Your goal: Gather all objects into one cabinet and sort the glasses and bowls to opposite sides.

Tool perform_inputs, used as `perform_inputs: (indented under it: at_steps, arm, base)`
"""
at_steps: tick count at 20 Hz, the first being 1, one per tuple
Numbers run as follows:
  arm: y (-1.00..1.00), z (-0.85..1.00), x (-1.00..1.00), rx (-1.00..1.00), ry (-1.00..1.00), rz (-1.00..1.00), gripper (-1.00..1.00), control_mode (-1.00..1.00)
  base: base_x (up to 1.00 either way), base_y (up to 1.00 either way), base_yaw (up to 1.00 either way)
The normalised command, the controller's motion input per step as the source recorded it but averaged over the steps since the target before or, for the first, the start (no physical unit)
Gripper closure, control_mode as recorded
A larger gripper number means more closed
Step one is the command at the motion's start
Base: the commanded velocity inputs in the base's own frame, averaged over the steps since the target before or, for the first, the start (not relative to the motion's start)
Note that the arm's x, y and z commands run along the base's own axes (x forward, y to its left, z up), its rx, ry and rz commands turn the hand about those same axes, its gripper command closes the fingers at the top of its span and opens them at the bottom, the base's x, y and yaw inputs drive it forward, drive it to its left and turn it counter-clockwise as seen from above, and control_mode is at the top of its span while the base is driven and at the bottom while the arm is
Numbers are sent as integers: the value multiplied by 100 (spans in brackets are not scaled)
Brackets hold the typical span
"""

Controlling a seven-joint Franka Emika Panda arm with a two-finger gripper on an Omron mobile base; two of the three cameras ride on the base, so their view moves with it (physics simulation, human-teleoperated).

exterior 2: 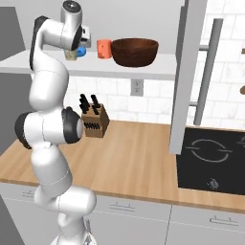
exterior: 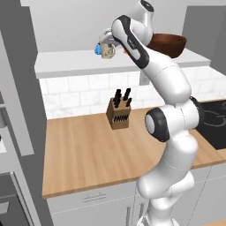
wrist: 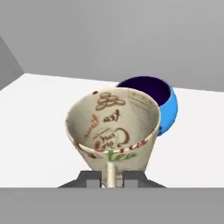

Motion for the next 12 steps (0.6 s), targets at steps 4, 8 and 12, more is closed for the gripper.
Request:
perform_inputs:
  at_steps: [4, 8, 12]
  arm:
    - [0, -1, -3, 3, 0, 0, -100, -100]
    - [0, 16, -57, 0, -8, 0, -100, -100]
    - [0, 24, -97, 0, -13, 0, -100, -100]
  base:
    - [0, 0, 0]
    - [0, 0, 0]
    - [0, 0, 0]
